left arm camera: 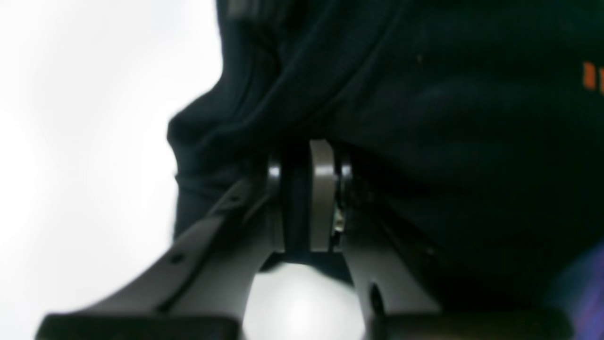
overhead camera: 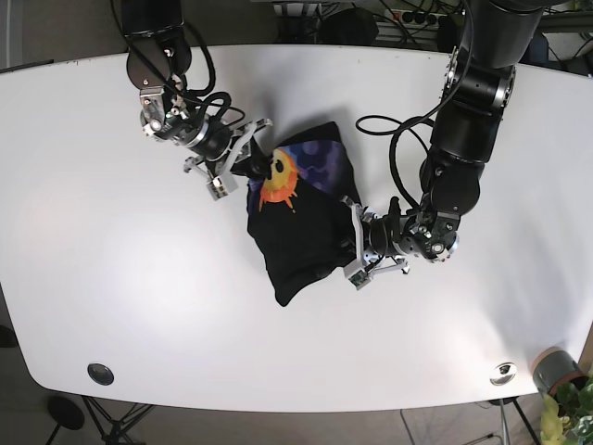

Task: Fold the T-shirt properly
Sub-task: 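Lay the folded bundle down and open both grippers, then press the bundle's printed corner down with the left gripper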

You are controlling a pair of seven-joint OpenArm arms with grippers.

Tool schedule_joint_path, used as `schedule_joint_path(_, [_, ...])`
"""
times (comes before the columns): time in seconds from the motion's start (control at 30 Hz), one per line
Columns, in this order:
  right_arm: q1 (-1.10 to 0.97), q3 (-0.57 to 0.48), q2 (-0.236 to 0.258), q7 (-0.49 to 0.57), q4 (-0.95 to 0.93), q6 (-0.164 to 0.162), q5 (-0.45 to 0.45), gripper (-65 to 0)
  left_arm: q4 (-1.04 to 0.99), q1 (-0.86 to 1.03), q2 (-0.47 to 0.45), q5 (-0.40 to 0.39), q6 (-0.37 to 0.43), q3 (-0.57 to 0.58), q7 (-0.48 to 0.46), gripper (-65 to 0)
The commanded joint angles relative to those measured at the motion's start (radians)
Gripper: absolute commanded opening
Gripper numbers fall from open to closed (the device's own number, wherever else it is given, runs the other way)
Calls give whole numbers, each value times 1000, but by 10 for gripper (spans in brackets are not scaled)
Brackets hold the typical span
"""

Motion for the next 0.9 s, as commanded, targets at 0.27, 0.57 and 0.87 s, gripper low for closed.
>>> schedule_joint_path(0.27, [0,-20,-36,6,17,9,9,-556,15,-88,-50,-22,-6,-5,-49,-589])
schedule_joint_path(0.57, [-38,63,-6,6,101,-48,18,-556,37,-105,-100,-22,-6,-5,-51,-589])
schedule_joint_path(0.87, [-92,154,-9,6,211,-51,18,-556,255,-43,-110,-22,3,-7,-40,-587])
